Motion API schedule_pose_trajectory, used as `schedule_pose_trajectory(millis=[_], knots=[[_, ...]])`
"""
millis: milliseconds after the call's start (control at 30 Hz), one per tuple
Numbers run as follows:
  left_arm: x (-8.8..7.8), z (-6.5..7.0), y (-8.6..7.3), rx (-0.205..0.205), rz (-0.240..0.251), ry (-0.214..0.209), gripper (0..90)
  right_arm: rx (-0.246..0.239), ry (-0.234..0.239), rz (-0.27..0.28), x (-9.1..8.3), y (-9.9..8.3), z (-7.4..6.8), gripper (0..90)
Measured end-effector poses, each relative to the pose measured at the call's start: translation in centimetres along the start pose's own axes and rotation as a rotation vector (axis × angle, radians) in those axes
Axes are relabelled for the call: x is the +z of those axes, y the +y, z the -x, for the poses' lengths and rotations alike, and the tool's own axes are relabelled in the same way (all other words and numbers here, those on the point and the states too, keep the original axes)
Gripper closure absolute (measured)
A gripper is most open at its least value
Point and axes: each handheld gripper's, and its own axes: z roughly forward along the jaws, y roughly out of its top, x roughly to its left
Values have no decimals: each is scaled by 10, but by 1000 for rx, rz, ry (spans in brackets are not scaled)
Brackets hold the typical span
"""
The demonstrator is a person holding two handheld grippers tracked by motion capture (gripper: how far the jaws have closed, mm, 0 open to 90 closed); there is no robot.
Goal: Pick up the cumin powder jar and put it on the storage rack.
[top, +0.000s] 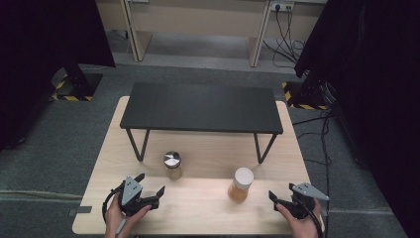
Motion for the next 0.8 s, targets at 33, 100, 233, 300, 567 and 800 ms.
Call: schedule_pose_trajectory(millis=[33,100,233,300,567,800], knots=[[0,0,0,-1,1,0,119,-2,1,-1,0,0,0,125],[0,0,0,3,0,-2,119,-2,4,-5,0,0,0,125],[1,1,0,8,-3,-7,119,-4,9,-5,1,0,-1,125],[1,2,1,8,-3,-8,119,-7,11,-3,2,0,-2,125],[4,4,1,15,-12,-23,117,-6,17,-12,4,0,-2,125],[10,7,0,18,-18,-40,109,-6,18,-15,4,0,-2,125]])
